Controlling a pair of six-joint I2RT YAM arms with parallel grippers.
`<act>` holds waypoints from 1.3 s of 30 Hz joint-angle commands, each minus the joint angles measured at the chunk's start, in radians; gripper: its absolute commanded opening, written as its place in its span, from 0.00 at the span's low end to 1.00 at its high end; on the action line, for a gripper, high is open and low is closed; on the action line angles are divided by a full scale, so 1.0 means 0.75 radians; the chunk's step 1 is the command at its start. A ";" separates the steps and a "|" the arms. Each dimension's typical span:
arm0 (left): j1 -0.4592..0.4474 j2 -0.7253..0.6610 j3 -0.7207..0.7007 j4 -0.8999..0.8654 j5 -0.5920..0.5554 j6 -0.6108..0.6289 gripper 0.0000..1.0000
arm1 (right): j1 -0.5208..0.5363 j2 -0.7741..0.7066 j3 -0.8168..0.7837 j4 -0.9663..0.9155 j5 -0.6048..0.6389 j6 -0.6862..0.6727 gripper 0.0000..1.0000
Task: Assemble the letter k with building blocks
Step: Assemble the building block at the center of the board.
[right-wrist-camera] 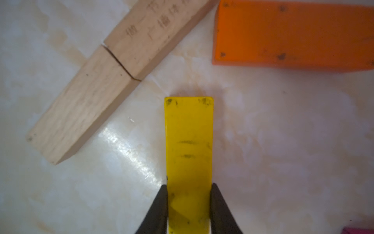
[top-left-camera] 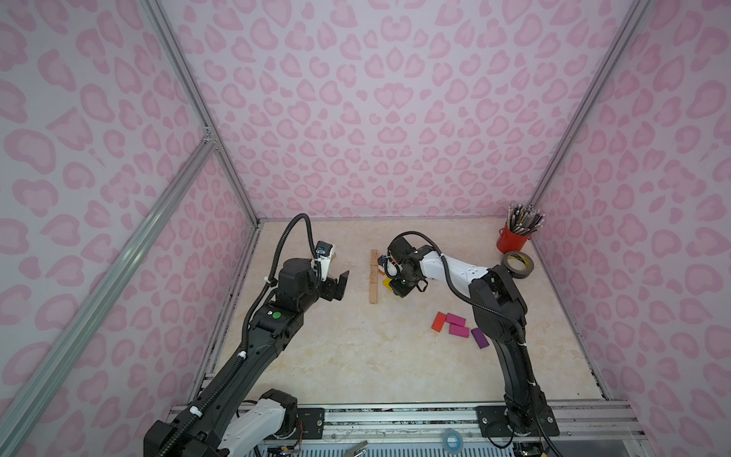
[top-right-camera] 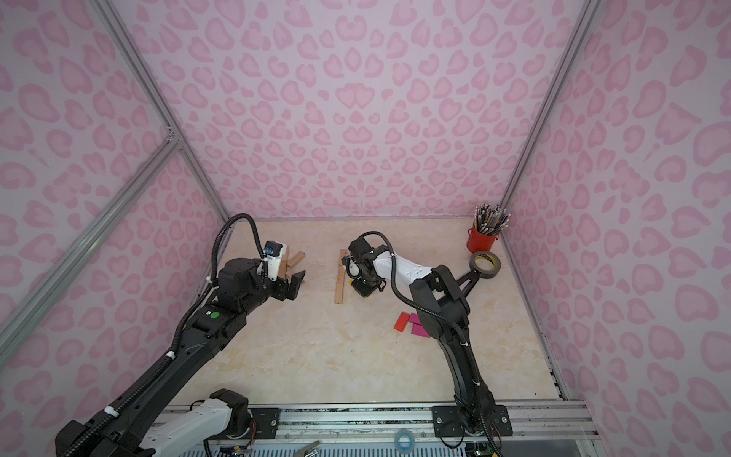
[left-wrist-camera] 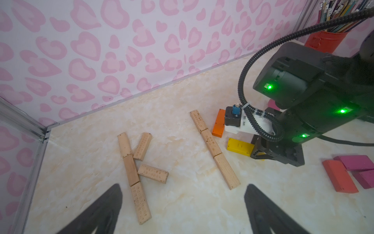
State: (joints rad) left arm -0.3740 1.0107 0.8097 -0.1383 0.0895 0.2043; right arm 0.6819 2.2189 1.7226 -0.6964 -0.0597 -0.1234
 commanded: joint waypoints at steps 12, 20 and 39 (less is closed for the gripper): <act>0.002 -0.004 0.006 0.006 0.007 0.006 0.96 | 0.009 0.061 0.052 -0.002 -0.031 0.048 0.29; 0.002 -0.001 0.006 0.006 0.005 0.006 0.96 | 0.016 0.076 0.070 0.000 -0.047 0.048 0.30; 0.002 0.000 0.006 0.004 0.001 0.007 0.96 | 0.017 0.083 0.083 0.005 -0.066 0.056 0.34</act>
State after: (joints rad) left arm -0.3744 1.0107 0.8097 -0.1383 0.0944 0.2050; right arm 0.6937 2.2639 1.7859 -0.6750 -0.0872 -0.0902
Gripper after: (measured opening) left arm 0.967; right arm 0.338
